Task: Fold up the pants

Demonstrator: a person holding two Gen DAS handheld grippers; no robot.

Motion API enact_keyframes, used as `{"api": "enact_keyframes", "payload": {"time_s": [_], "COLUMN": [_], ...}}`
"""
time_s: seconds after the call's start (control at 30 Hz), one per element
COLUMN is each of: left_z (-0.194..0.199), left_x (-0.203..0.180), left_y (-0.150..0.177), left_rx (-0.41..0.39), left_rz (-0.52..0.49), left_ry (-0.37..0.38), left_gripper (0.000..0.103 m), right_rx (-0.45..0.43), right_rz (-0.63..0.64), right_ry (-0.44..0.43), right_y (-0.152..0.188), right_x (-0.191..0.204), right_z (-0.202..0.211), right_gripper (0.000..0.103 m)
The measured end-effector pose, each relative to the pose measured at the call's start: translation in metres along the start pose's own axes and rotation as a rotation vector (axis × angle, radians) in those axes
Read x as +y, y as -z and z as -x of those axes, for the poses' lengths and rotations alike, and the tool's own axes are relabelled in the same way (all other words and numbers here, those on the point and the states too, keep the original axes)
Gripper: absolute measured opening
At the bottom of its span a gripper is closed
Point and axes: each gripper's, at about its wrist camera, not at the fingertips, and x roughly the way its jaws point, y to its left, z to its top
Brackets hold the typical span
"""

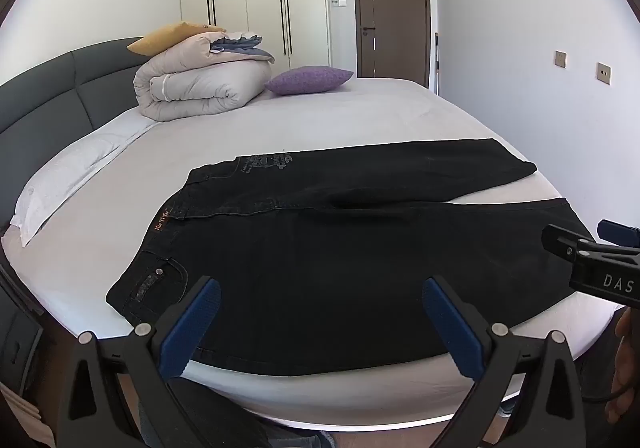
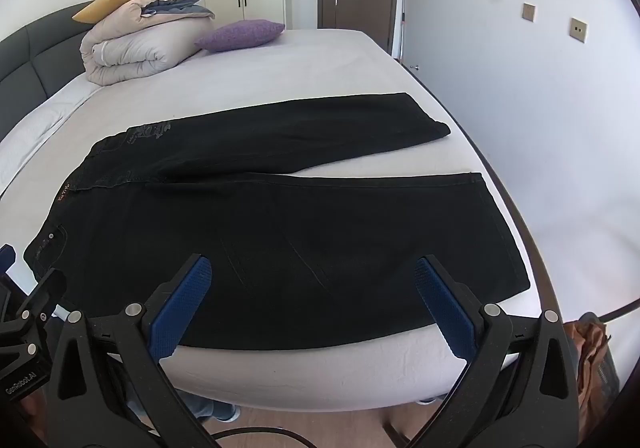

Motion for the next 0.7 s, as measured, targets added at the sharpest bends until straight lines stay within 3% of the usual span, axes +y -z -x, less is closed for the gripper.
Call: {"api": "enact_keyframes", "payload": {"time_s": [0.7], "left_z": [0.0], "left_x": [0.0], "left_y": [0.0], "left_rx": [-0.003], "left_rz": [0.006], "left_ry": [0.005], "left_gripper": [0.103], "right_rx": [-0.003], "right_rz": [0.009], "right_ry": [0.009], "right_y": [0.003], "right_x": [0.009], "right_z": [0.001], "right_gripper": [0.103]}}
